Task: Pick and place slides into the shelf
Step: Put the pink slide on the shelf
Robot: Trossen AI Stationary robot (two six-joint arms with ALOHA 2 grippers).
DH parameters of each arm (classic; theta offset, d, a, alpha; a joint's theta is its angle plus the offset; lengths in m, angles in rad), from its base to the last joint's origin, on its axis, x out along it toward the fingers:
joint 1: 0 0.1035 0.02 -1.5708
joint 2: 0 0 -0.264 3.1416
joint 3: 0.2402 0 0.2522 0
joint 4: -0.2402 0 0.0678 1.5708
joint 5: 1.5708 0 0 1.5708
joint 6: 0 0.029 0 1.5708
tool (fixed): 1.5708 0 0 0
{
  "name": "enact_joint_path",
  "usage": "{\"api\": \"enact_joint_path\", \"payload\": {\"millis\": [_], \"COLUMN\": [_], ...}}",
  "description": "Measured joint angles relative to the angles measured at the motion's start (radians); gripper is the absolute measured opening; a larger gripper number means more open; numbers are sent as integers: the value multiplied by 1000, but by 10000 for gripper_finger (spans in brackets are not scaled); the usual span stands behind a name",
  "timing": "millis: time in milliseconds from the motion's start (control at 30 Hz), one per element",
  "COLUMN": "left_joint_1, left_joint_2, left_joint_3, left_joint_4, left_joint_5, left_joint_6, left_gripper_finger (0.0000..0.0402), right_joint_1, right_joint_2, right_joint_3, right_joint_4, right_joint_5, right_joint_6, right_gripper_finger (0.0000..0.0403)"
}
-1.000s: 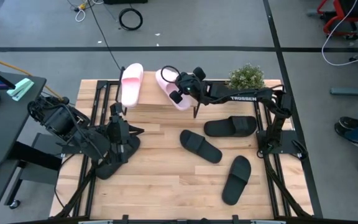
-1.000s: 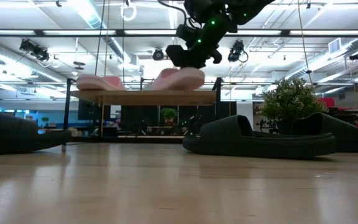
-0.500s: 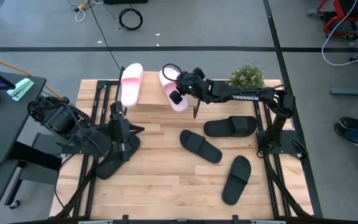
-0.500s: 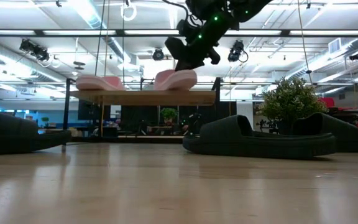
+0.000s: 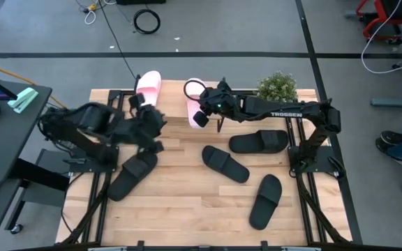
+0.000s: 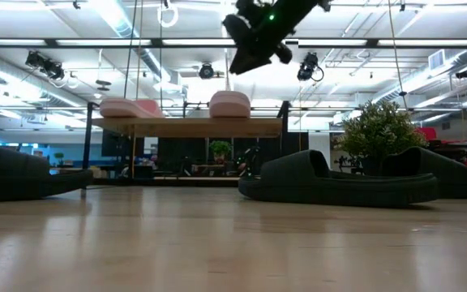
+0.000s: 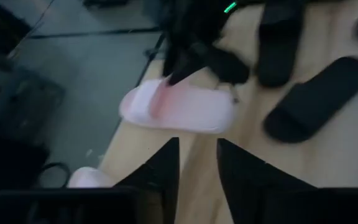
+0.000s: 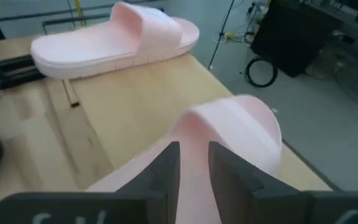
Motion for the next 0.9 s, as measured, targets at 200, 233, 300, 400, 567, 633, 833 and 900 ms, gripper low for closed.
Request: {"api": "enact_joint_path", "payload": {"millis": [200, 233, 300, 400, 567, 633, 833, 900], "left_joint_1": [178, 208, 263, 332, 409, 431, 485, 507], "left_joint_2": [125, 151, 205, 289, 414, 452, 530, 539], "left_joint_3": [0, 0, 0, 0, 0, 0, 0, 0], "left_joint_4": [20, 38, 66, 136, 259, 297, 345, 366], "left_joint_5": [0, -1, -1, 0, 2, 3, 2, 2], "left_joint_6": [214, 221, 226, 286, 398, 434, 529, 529], "left_gripper_finger": [158, 161, 166, 166, 167, 167, 167, 167], "right_joint_1": [64, 78, 107, 152, 213, 229, 252, 255], "right_joint_2": [-120, -142, -186, -243, -303, -317, -326, -323], "right_joint_3": [0, 0, 0, 0, 0, 0, 0, 0], "right_joint_4": [-194, -242, -331, -437, -524, -536, -549, -556], "right_joint_5": [-78, -96, -115, -116, -113, -114, -109, -100], "right_joint_6": [61, 78, 109, 143, 172, 172, 171, 171], "right_gripper_finger": [90, 90, 90, 90, 90, 90, 90, 90]}}
